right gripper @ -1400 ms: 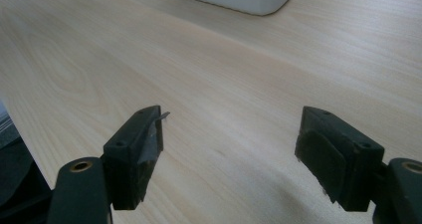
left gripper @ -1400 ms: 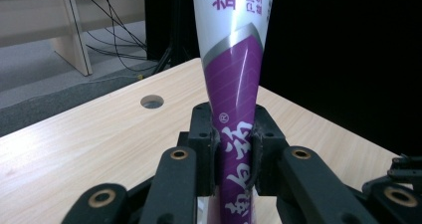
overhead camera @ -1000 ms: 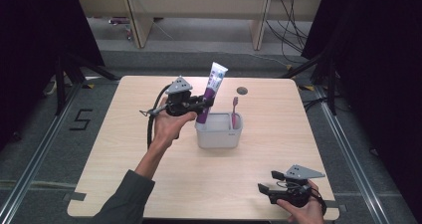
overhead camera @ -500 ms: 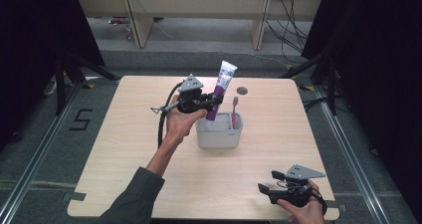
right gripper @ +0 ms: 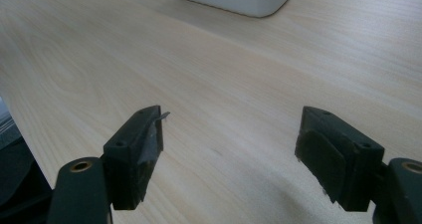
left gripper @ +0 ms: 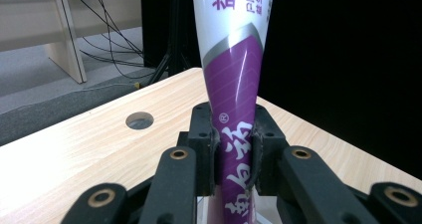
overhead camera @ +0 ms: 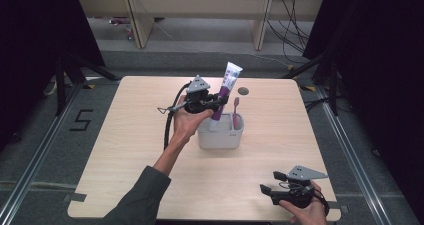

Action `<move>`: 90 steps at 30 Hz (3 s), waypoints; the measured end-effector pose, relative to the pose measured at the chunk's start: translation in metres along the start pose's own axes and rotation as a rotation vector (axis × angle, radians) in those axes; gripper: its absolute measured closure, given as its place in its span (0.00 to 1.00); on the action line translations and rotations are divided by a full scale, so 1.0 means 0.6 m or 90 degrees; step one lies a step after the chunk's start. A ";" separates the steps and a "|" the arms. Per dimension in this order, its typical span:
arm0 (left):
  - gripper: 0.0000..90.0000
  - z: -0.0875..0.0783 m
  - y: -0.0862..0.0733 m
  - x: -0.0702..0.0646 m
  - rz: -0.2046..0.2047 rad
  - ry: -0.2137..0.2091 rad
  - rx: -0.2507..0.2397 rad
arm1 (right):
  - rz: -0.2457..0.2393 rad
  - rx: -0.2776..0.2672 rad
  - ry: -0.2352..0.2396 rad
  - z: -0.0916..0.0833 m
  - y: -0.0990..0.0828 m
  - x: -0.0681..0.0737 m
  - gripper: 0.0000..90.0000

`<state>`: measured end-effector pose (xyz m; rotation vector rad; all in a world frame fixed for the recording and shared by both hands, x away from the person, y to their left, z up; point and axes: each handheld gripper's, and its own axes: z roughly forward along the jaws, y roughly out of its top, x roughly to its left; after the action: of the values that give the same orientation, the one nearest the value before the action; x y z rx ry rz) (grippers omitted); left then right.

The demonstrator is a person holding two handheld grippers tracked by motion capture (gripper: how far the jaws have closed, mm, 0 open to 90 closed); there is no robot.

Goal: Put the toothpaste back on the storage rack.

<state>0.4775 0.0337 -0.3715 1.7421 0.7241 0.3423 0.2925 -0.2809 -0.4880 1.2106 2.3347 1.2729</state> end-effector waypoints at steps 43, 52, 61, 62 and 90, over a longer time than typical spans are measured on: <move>0.83 0.037 -0.067 0.006 0.040 0.022 0.046 | -0.015 -0.003 0.004 0.003 -0.003 -0.004 0.30; 0.83 0.038 -0.073 0.007 0.045 0.024 0.055 | -0.013 0.001 0.008 0.002 -0.003 -0.004 0.30; 0.83 0.047 -0.077 0.003 0.044 0.020 0.051 | -0.013 0.002 0.007 0.002 -0.003 -0.004 0.30; 0.83 0.047 -0.077 0.002 0.046 0.021 0.056 | -0.012 0.003 0.007 0.002 -0.003 -0.004 0.30; 0.49 0.022 -0.060 0.001 0.035 0.048 0.034 | -0.005 0.006 0.010 0.004 -0.003 -0.001 0.30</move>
<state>0.4749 0.0291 -0.4098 1.8098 0.7464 0.4305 0.2930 -0.2806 -0.4909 1.1978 2.3571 1.2750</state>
